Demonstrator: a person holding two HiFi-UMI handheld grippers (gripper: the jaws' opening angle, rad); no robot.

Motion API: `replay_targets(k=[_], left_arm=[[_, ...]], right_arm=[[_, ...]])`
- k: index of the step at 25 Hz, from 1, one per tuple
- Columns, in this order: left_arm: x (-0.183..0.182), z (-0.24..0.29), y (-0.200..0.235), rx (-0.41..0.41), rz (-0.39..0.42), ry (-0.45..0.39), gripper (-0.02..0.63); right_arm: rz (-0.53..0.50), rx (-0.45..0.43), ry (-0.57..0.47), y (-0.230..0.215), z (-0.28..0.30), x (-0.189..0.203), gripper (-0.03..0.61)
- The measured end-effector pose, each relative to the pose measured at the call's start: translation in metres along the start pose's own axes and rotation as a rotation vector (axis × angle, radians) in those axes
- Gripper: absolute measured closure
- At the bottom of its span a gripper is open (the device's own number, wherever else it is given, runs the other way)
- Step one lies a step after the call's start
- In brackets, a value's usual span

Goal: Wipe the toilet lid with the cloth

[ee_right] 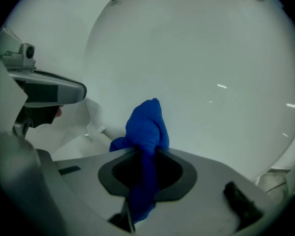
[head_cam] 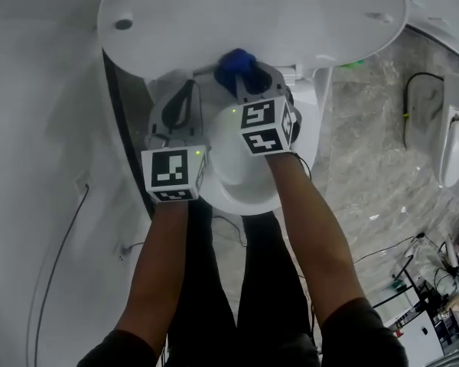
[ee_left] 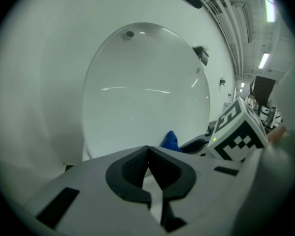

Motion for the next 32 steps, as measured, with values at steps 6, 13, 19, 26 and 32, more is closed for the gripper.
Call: replay_targets(k=[6, 13, 19, 26, 32], left_arm=[[-0.009, 0.011, -0.034, 0.051, -0.041, -0.009, 0.603], [-0.014, 0.017, -0.046, 0.053, -0.007, -0.010, 0.603], [-0.051, -0.017, -0.045, 0.058, 0.019, -0.053, 0.603], [-0.122, -0.074, -0.007, 0.005, 0.103, -0.192, 0.600], [-0.181, -0.086, -0.008, 0.118, 0.234, -0.245, 0.475]], right_arm=[[0.037, 0.093, 0.076, -0.045, -0.021, 0.042, 0.515], [0.059, 0.181, 0.110, -0.074, -0.038, 0.080, 0.515], [0.127, 0.166, 0.034, -0.067, -0.080, 0.074, 0.515], [0.218, 0.112, -0.133, -0.020, -0.157, 0.022, 0.515], [0.301, 0.056, -0.232, 0.019, -0.189, -0.028, 0.515]])
Point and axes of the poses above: the fingertips, and each gripper's own axes: z forward along the fingers, y to its left, x out of its underside, the point moved 3 cm from there along -z, backward along the fingers, and after that the axes turned 14 degrees about -z, right-handed, at the moved point
